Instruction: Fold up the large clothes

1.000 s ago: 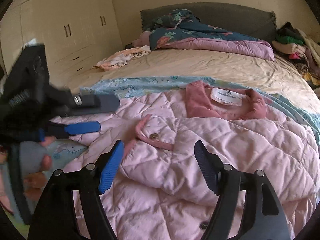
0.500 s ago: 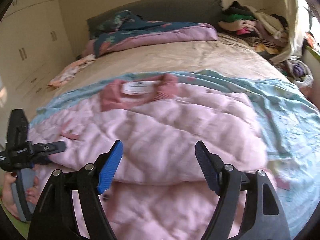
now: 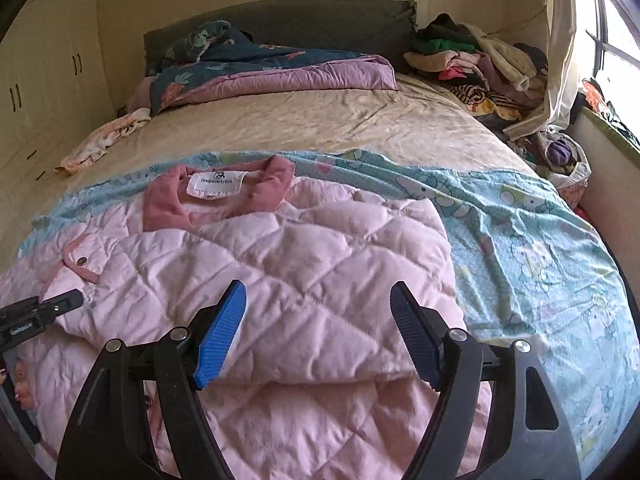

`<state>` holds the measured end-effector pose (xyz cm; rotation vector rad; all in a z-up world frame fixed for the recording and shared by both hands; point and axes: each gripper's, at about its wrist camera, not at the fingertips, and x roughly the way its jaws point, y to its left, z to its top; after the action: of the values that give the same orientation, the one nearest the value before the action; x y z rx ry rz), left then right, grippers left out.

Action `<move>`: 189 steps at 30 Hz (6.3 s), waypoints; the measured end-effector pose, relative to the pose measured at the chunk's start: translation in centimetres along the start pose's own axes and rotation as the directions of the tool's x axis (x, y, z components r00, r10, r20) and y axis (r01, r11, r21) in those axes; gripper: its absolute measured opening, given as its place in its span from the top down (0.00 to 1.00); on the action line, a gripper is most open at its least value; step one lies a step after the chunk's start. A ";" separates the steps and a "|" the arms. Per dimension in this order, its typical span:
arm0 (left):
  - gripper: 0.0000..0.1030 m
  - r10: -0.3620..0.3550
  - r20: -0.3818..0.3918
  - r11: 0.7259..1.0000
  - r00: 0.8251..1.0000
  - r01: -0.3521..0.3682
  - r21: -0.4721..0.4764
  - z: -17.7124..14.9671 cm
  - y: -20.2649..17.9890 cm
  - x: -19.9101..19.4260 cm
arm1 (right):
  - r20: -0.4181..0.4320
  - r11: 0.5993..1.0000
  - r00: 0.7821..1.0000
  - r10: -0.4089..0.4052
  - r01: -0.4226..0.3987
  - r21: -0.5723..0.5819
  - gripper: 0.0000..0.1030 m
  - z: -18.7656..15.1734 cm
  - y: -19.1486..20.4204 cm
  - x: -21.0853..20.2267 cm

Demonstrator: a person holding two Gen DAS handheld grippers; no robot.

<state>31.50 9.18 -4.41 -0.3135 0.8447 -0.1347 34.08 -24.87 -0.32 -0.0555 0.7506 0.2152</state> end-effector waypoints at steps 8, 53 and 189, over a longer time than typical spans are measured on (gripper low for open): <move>0.78 0.011 -0.032 0.999 0.999 -0.013 -0.040 -0.2 1.0 0.2 | -0.147 0.998 0.989 -0.018 0.027 0.060 0.29 -0.6 -1.8 3.4; 0.09 0.236 0.103 0.942 0.966 -0.202 -0.267 0.1 7.0 -13.6 | 0.040 0.977 0.977 0.209 -0.210 0.023 0.05 -0.6 9.1 -9.0; 0.86 0.270 0.478 0.961 0.836 -0.203 -0.187 5.3 1.0 -25.0 | 0.108 0.975 0.970 0.220 -0.220 -0.006 0.04 -3.3 11.7 -14.5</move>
<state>19.01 17.27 16.43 -0.3419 0.3660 0.2316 19.08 -16.37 7.50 0.0454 0.6488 0.4244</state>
